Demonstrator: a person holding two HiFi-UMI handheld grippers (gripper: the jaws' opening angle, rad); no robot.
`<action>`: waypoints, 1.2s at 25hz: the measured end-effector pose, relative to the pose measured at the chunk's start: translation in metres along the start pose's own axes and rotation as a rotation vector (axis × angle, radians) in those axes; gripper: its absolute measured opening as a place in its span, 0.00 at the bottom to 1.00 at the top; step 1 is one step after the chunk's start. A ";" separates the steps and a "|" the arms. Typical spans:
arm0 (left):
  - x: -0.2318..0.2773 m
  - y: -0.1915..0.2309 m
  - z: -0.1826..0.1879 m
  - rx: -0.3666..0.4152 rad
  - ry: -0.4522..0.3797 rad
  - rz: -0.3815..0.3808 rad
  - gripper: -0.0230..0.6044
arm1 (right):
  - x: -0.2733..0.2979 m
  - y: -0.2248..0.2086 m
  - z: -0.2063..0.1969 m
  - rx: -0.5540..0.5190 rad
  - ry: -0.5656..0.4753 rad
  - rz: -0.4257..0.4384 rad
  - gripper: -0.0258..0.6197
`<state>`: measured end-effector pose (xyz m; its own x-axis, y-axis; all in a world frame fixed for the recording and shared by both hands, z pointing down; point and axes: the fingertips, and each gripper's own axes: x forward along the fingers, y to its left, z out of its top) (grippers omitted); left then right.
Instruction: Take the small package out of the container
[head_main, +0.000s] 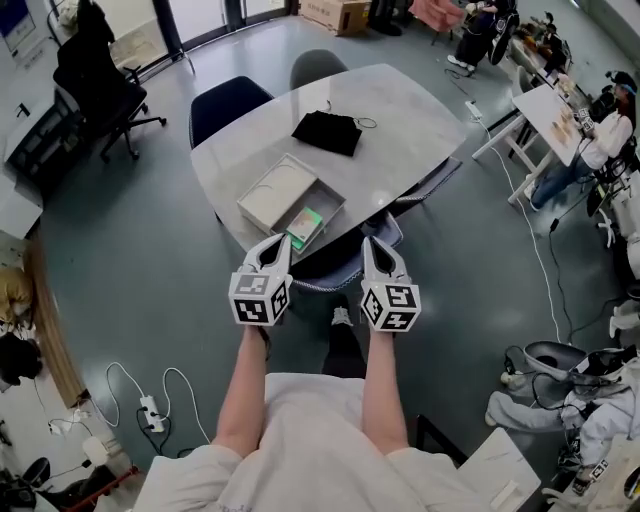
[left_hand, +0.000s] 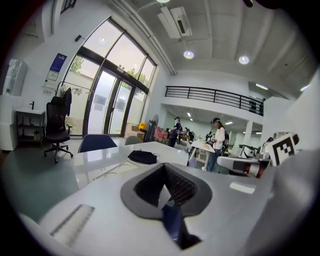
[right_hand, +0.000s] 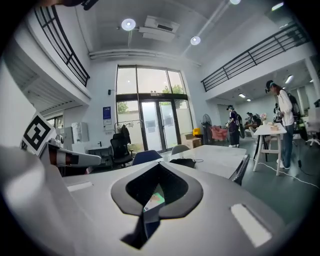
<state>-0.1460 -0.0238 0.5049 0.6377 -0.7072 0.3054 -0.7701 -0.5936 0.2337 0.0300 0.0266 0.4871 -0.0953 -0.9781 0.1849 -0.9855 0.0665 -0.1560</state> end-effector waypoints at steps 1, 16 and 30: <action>0.011 -0.001 0.007 0.005 0.000 0.008 0.12 | 0.011 -0.007 0.005 0.008 0.007 0.017 0.04; 0.145 0.006 0.040 0.005 0.084 0.129 0.12 | 0.132 -0.086 0.018 0.067 0.196 0.268 0.04; 0.187 0.016 -0.007 0.001 0.247 0.212 0.12 | 0.170 -0.103 -0.023 -0.035 0.312 0.489 0.04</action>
<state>-0.0395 -0.1628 0.5717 0.4397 -0.7006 0.5620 -0.8853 -0.4436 0.1396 0.1121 -0.1425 0.5567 -0.5721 -0.7281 0.3775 -0.8202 0.5076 -0.2639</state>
